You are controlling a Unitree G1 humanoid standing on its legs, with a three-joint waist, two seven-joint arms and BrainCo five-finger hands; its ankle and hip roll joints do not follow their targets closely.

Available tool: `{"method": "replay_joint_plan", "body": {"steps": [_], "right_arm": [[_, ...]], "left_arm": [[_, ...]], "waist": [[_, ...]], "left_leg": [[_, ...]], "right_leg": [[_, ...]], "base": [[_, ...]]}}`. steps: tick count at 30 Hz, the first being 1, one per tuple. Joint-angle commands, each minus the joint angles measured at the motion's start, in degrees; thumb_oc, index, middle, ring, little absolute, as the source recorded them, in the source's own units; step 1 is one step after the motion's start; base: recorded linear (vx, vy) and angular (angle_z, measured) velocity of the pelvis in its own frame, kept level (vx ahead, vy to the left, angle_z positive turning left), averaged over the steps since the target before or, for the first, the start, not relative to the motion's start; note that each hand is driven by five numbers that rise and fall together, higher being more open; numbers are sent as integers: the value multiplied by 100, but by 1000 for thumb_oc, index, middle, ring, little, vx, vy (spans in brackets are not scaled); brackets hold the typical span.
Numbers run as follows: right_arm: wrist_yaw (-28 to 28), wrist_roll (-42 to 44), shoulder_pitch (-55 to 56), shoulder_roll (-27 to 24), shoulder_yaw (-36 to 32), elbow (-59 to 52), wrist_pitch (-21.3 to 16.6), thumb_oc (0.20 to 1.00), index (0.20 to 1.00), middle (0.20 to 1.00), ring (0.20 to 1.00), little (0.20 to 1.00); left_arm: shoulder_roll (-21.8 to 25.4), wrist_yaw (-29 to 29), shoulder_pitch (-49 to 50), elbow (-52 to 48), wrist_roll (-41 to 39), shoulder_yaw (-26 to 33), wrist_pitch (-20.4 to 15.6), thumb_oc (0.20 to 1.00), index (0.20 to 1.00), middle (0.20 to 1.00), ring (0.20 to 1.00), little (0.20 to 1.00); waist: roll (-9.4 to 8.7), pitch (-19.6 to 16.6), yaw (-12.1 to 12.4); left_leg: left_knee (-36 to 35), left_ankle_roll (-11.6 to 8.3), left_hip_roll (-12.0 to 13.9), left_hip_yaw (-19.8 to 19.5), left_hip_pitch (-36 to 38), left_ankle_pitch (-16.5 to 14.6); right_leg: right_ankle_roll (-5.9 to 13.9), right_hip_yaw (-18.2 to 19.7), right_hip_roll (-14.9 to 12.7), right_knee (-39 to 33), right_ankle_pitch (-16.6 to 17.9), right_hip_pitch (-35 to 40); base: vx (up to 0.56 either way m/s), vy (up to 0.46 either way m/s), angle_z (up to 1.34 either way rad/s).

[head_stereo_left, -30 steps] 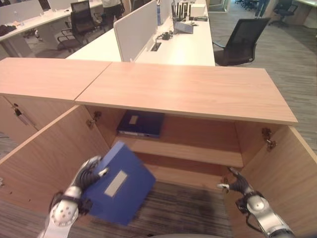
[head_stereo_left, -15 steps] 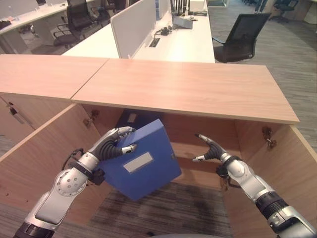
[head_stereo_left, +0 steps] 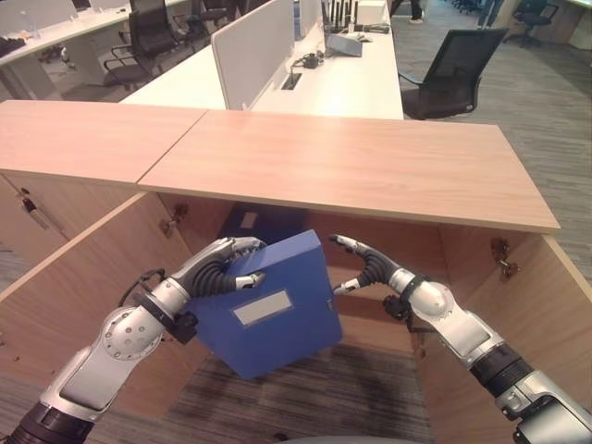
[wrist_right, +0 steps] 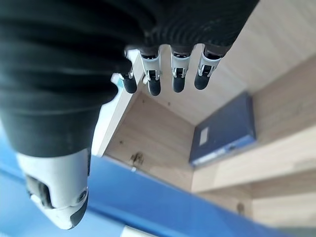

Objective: Put the empty folder in the office cabinet

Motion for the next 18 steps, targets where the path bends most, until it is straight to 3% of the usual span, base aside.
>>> {"method": "replay_joint_plan", "body": {"steps": [1,14,18], "right_arm": [[381,670,-76,-3,160,-483,-164,1000,1000,1000,1000,1000],[681,248,497,-892,-424,-362,-129,1000,1000,1000,1000,1000],[673,345,577,-900,-575,-324,-127,1000,1000,1000,1000,1000]], "left_arm": [[46,277,-260,-199,239,380,-361,200,200,200,200,200],[93,161,189,-231,769,929,-415,200,200,200,200,200],[-7,119,192,-226,612,903,-414,200,200,200,200,200]], "waist": [[-420,-220,6],[-456,-241,-59],[-464,-250,-71]], "left_leg": [[6,175,-366,-52,185,-590],[6,150,-354,-32,155,-591],[6,149,-344,-38,147,-593]], "right_leg": [[380,181,-36,-44,234,-241],[397,158,-30,-44,240,-265],[395,155,-25,-44,240,-274]], "base": [[0,0,0],[0,0,0],[0,0,0]]}}
